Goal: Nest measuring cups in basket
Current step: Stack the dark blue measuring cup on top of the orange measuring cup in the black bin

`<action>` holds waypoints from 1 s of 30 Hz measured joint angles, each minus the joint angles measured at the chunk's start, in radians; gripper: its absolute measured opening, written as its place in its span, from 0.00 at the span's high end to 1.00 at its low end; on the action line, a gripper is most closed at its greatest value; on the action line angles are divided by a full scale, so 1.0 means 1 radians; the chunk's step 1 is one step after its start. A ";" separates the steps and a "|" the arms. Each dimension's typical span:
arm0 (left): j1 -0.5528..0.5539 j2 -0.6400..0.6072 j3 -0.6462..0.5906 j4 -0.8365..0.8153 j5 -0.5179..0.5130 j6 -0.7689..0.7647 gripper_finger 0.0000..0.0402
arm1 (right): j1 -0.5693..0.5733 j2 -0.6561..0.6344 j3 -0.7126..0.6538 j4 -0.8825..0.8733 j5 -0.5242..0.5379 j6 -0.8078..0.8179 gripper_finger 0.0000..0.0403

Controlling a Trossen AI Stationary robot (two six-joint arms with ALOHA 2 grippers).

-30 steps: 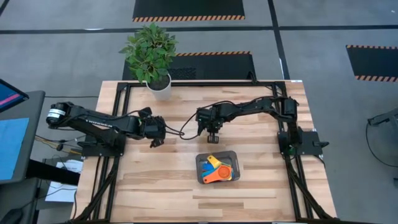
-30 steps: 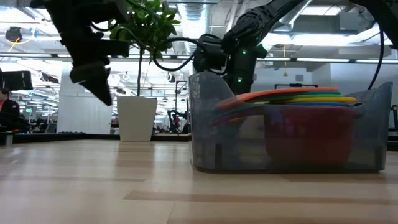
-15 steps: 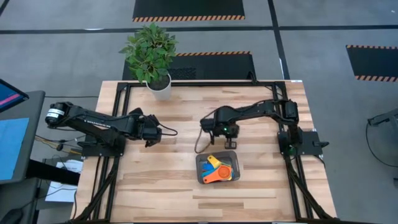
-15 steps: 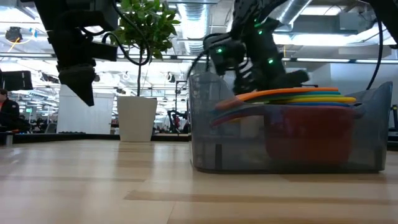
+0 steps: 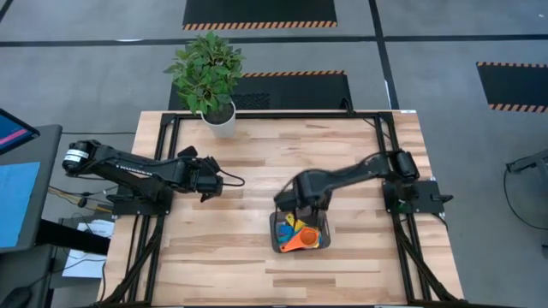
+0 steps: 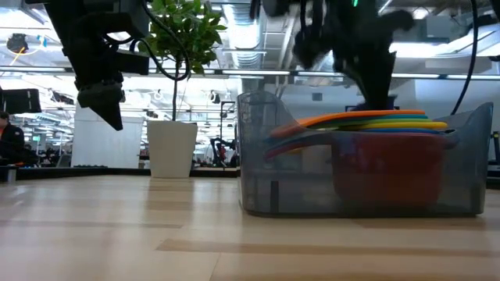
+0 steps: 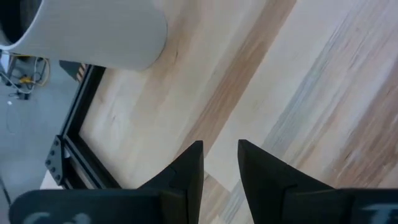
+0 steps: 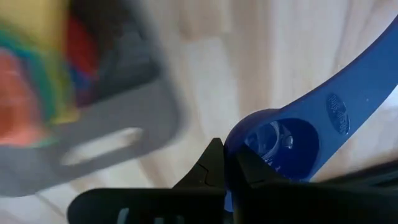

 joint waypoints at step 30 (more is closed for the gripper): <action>0.000 0.000 -0.079 0.053 0.049 0.034 0.77 | 0.355 0.020 0.107 0.359 0.177 0.012 0.98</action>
